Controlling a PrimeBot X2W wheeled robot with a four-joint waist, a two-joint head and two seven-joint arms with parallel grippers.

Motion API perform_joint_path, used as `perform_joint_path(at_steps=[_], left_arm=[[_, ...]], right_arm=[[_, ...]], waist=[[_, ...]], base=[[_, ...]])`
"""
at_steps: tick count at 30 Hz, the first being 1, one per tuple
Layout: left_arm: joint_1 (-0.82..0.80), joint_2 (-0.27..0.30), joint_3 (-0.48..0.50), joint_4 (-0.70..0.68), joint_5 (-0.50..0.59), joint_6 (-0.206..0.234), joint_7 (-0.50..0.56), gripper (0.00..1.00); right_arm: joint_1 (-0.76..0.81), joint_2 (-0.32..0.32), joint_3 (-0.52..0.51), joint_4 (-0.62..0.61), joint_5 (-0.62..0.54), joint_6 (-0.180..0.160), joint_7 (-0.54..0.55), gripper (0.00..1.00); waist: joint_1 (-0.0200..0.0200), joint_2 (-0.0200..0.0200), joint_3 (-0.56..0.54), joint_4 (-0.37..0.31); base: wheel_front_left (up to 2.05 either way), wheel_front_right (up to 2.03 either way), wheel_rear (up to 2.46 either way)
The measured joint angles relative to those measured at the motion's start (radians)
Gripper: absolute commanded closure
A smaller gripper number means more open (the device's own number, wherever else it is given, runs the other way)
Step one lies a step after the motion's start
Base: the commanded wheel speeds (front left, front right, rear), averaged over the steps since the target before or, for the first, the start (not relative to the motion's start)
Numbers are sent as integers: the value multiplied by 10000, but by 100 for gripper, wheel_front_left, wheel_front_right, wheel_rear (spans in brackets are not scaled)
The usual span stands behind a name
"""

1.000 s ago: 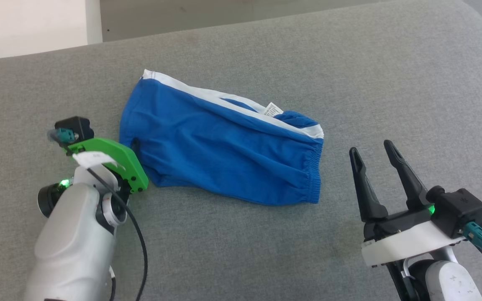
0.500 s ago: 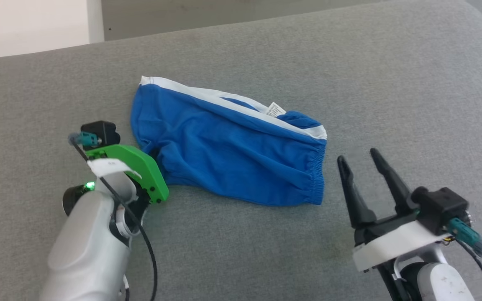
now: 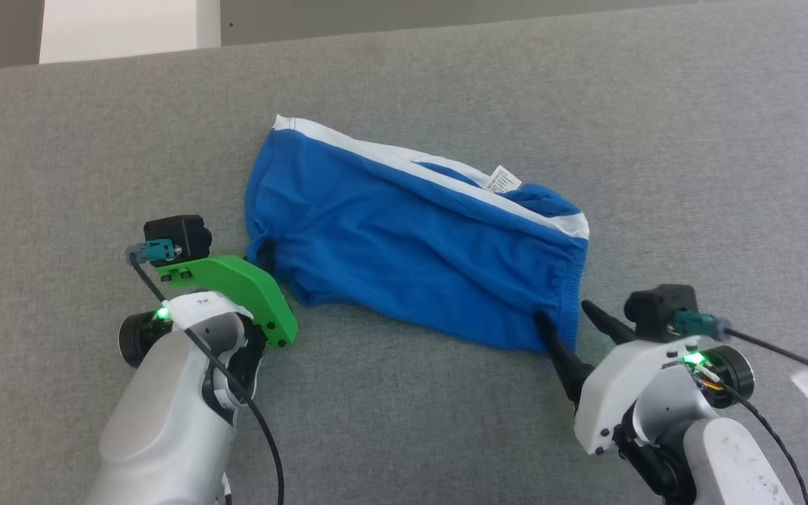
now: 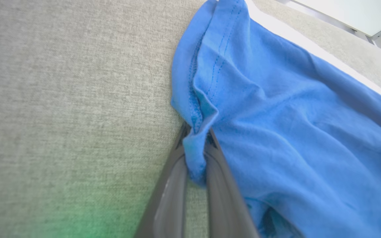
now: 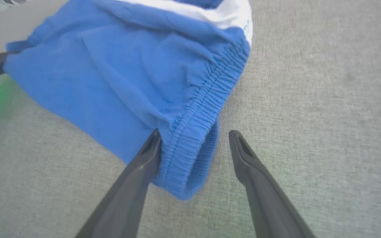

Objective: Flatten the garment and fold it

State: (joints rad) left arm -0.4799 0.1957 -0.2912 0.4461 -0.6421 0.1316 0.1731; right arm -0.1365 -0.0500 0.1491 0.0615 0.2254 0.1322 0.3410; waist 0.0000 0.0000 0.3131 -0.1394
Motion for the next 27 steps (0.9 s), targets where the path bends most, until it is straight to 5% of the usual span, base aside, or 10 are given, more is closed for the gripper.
perform_joint_path(at_steps=[7, 8, 10, 19, 27], left_arm=[[-173, -121, -142, 15, -2, -178, -167, 100], [-195, -140, -157, 29, -2, -184, -194, 100], [-226, -159, -188, 56, 2, -249, -337, 100], [332, -174, -136, 52, 201, -115, -1476, 100], [2406, -232, -194, -1615, 326, 380, -1864, 100]], right_arm=[[-590, -63, 382, 497, -178, -6, 1921, 0], [-654, -79, 428, 464, -176, -6, 2165, 20], [-684, -125, 514, 318, -127, -13, 2403, 100], [-356, -2, 416, -238, -86, -4, 2301, 100], [323, 10, -602, -1377, -936, 0, 3172, 100]], waist=[[0, 0, 279, 253], [-1, 0, 303, 292], [0, 0, 327, 353], [0, 0, -155, 452], [0, 0, -873, 684]], base=[[0, 0, 0], [0, 0, 0], [0, 0, 0], [0, 0, 0], [0, 0, 0]])
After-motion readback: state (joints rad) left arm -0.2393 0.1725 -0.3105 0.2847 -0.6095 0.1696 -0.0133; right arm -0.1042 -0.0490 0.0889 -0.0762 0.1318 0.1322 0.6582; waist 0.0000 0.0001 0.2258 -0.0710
